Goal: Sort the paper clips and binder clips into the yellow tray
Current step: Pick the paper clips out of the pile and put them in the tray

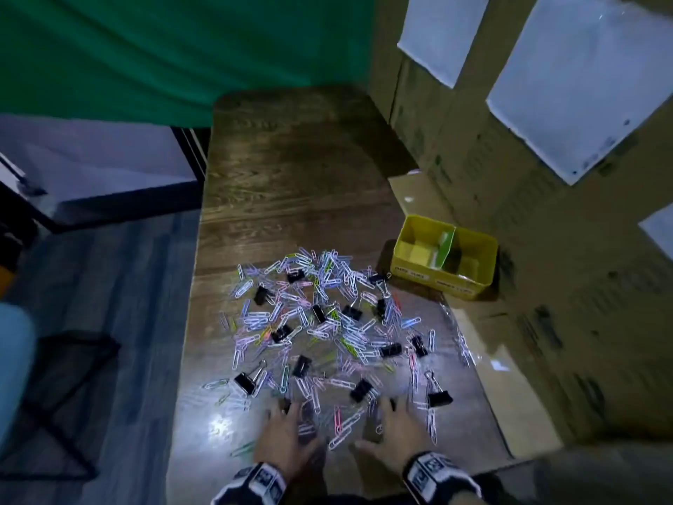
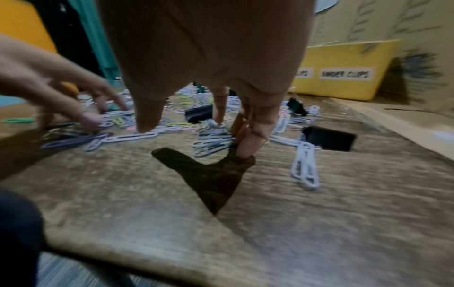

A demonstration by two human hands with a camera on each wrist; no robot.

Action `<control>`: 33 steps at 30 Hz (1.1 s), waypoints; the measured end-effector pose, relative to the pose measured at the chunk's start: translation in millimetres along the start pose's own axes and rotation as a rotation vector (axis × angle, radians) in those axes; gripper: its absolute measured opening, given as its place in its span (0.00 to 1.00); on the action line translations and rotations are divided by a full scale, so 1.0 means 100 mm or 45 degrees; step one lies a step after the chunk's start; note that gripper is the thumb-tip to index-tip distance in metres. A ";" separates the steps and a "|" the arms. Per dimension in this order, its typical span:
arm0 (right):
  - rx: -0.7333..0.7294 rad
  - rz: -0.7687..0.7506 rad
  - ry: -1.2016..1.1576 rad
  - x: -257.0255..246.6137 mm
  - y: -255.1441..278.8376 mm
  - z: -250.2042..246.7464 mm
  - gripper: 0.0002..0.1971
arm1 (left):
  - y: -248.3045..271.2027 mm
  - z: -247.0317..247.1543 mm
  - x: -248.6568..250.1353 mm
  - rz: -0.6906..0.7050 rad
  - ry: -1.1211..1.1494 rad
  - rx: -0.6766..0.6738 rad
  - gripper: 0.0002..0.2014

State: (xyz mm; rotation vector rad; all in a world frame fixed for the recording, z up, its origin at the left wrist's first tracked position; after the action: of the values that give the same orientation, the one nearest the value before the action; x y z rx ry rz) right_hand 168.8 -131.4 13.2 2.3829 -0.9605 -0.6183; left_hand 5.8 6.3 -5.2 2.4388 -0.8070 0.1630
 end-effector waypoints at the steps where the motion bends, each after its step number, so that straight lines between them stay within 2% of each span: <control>1: 0.001 0.022 -0.010 -0.06 -0.02 0.02 0.45 | -0.04 0.02 0.07 0.033 -0.020 -0.022 0.39; 5: 0.134 0.098 -0.102 -0.28 -0.08 0.10 0.37 | -0.16 0.10 0.30 0.157 -0.029 -0.041 0.33; 7: 0.156 0.118 -0.143 -0.35 -0.11 0.14 0.31 | -0.21 0.11 0.34 0.214 -0.009 -0.038 0.28; 10: 0.193 0.104 -0.222 -0.40 -0.16 0.20 0.25 | -0.28 0.08 0.36 0.283 0.071 -0.019 0.26; 16: 0.233 0.136 -0.484 -0.34 -0.29 0.24 0.18 | -0.42 -0.08 0.30 0.304 0.239 0.020 0.15; 20: 0.218 0.174 -0.618 -0.28 -0.34 0.21 0.15 | -0.50 -0.16 0.24 0.256 0.327 -0.067 0.03; 25: 0.163 0.171 -0.808 -0.15 -0.34 0.10 0.11 | -0.60 -0.24 0.10 0.203 0.427 -0.202 0.08; 28: 0.146 0.152 -1.026 -0.07 -0.31 0.01 0.10 | -0.66 -0.31 -0.01 0.149 0.516 -0.273 0.08; 33: 0.205 0.133 -1.371 0.07 -0.29 -0.15 0.09 | -0.74 -0.58 -0.17 0.101 0.727 -0.345 0.07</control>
State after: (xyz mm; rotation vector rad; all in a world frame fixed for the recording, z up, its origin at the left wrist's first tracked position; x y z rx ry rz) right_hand 196.5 -113.6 6.1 2.0164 -1.5584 -1.9210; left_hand 38.2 95.9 3.9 1.9558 -0.6147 0.6953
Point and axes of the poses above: each hand's wrist, its own y-axis away from the middle knuckle, its own z-axis out of the palm, x = y × z, the point moved 1 cm from there along -y, towards the middle knuckle, and after that the axes turned 3 degrees about x, right-handed, at the moved point
